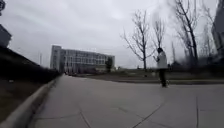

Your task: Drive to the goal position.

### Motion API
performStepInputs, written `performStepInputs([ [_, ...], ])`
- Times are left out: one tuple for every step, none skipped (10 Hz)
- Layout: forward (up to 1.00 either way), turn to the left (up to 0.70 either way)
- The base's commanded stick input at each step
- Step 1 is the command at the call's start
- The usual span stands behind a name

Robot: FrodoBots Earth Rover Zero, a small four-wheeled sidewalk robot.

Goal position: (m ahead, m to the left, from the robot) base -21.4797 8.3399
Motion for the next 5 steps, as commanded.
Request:
performStepInputs([
  [0.45, -0.27],
  [0.45, -0.27],
  [0.19, -0.37],
  [-0.32, -0.32],
  [-0.45, 0.06],
])
